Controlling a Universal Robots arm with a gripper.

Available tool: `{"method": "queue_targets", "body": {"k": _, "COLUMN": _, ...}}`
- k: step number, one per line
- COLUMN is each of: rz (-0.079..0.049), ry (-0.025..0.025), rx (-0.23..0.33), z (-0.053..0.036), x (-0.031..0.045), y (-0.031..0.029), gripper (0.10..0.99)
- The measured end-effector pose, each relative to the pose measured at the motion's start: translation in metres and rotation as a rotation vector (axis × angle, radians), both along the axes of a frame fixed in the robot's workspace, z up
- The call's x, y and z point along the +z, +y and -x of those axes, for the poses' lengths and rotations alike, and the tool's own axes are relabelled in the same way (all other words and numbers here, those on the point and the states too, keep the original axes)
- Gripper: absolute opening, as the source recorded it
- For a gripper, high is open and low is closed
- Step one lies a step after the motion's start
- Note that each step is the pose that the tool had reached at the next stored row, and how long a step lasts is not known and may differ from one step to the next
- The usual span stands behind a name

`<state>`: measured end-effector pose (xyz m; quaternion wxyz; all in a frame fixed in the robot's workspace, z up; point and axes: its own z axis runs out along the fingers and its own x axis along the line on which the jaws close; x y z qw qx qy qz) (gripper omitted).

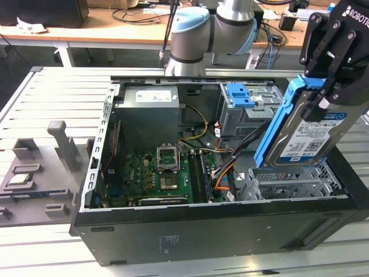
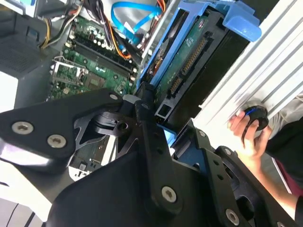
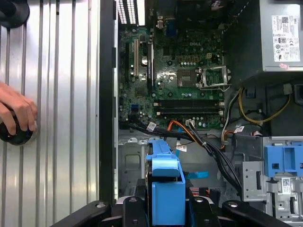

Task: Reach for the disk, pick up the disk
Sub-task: 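Pick up the disk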

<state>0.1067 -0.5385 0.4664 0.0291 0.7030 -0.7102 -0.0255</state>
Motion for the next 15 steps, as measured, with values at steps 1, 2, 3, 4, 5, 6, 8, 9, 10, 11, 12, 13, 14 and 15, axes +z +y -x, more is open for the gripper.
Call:
{"method": "queue_targets", "body": {"k": 1, "rz": 0.0, "ry": 0.0027, "rx": 0.0, "z": -0.0051, "x": -0.0019, "y": 0.0015, "gripper": 0.365}}
{"method": "queue_targets", "body": {"k": 2, "rz": 0.0, "ry": 0.0047, "rx": 0.0, "z": -0.0063, "x": -0.0036, "y": 0.0018, "gripper": 0.365}}
{"method": "queue_targets", "body": {"k": 3, "rz": 0.0, "ry": 0.0051, "rx": 0.0, "z": -0.0062, "x": -0.0047, "y": 0.0018, "gripper": 0.365}}
{"method": "queue_targets", "body": {"k": 4, "rz": 0.0, "ry": 0.0051, "rx": 0.0, "z": -0.0062, "x": -0.0057, "y": 0.0018, "gripper": 0.365}}
{"method": "queue_targets", "body": {"k": 5, "rz": 0.0, "ry": 0.0052, "rx": 0.0, "z": -0.0062, "x": -0.008, "y": 0.0018, "gripper": 0.365}}
{"method": "queue_targets", "body": {"k": 6, "rz": 0.0, "ry": 0.0053, "rx": 0.0, "z": -0.0057, "x": -0.0096, "y": 0.0017, "gripper": 0.365}}
{"method": "queue_targets", "body": {"k": 8, "rz": 0.0, "ry": 0.0052, "rx": 0.0, "z": -0.0044, "x": -0.0106, "y": 0.001, "gripper": 0.365}}
{"method": "queue_targets", "body": {"k": 9, "rz": 0.0, "ry": 0.0052, "rx": 0.0, "z": -0.0044, "x": -0.0106, "y": 0.001, "gripper": 0.365}}
{"method": "queue_targets", "body": {"k": 10, "rz": 0.0, "ry": 0.0052, "rx": 0.0, "z": -0.0044, "x": -0.0106, "y": 0.0009, "gripper": 0.365}}
{"method": "queue_targets", "body": {"k": 11, "rz": 0.0, "ry": 0.0052, "rx": 0.0, "z": -0.0044, "x": -0.0106, "y": 0.0009, "gripper": 0.365}}
{"method": "queue_targets", "body": {"k": 12, "rz": 0.0, "ry": 0.0052, "rx": 0.0, "z": -0.0043, "x": -0.0107, "y": 0.0009, "gripper": 0.365}}
{"method": "queue_targets", "body": {"k": 13, "rz": 0.0, "ry": 0.0052, "rx": 0.0, "z": -0.0043, "x": -0.0106, "y": 0.0009, "gripper": 0.365}}
{"method": "queue_targets", "body": {"k": 14, "rz": 0.0, "ry": 0.0052, "rx": 0.0, "z": -0.0043, "x": -0.0107, "y": 0.0008, "gripper": 0.365}}
{"method": "queue_targets", "body": {"k": 15, "rz": 0.0, "ry": 0.0052, "rx": 0.0, "z": -0.0043, "x": -0.0107, "y": 0.0008, "gripper": 0.365}}
